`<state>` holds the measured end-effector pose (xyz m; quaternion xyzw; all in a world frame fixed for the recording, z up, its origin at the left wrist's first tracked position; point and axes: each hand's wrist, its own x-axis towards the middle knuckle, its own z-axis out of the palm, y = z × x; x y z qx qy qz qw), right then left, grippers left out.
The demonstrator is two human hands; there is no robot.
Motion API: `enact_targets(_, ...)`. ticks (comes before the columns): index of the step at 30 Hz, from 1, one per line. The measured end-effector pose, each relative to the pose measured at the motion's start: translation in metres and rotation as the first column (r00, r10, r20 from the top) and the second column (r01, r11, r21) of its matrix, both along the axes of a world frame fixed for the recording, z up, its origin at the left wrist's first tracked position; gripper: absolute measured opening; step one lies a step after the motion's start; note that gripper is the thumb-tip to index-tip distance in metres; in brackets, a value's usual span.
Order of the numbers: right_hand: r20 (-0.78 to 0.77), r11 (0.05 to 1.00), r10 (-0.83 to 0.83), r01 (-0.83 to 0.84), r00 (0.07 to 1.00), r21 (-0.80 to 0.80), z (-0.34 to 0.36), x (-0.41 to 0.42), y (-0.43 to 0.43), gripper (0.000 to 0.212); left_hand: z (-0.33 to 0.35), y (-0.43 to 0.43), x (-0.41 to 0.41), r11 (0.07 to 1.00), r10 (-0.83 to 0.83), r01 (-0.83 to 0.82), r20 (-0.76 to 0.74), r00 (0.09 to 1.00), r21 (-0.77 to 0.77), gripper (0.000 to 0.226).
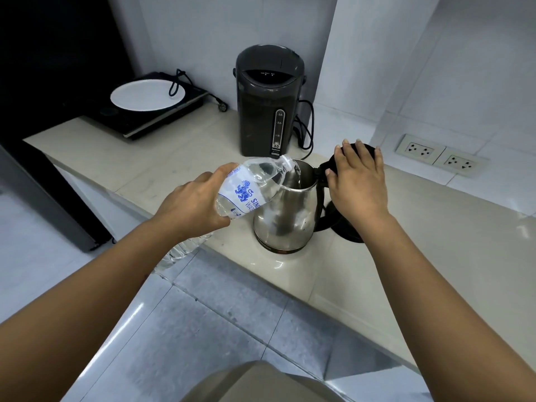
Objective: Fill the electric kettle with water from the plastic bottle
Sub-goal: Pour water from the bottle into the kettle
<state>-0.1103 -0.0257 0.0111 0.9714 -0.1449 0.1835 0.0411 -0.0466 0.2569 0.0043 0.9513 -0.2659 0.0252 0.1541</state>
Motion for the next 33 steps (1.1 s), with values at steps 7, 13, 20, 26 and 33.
enact_targets(7,0.005,1.000,-0.005,0.005,1.000,0.002,0.0000,0.0007,0.0005,0.055,0.0036,0.0013,-0.0009,0.999,-0.015,0.014,0.021,1.000,0.049,0.098)
enact_targets(13,0.006,1.000,-0.009,0.009,1.000,0.017,0.0005,0.0016,0.0006,0.055,0.0066,0.0019,-0.0005,0.995,-0.015,0.011,0.047,0.999,0.096,0.098)
enact_targets(20,0.010,1.000,-0.009,0.009,1.000,0.017,0.0010,0.0016,0.0010,0.056,0.0087,0.0021,0.0004,0.995,-0.018,0.014,0.038,0.999,0.103,0.097)
enact_targets(26,0.004,1.000,-0.012,0.012,1.000,-0.007,0.0014,0.0008,0.0017,0.056,0.0086,0.0024,0.0011,0.994,-0.015,0.013,0.023,1.000,0.107,0.097)
enact_targets(33,-0.031,0.999,-0.025,0.024,0.999,-0.046,0.0016,-0.0007,0.0030,0.060,0.0098,0.0022,0.0008,0.994,-0.016,0.013,0.029,0.999,0.111,0.097)
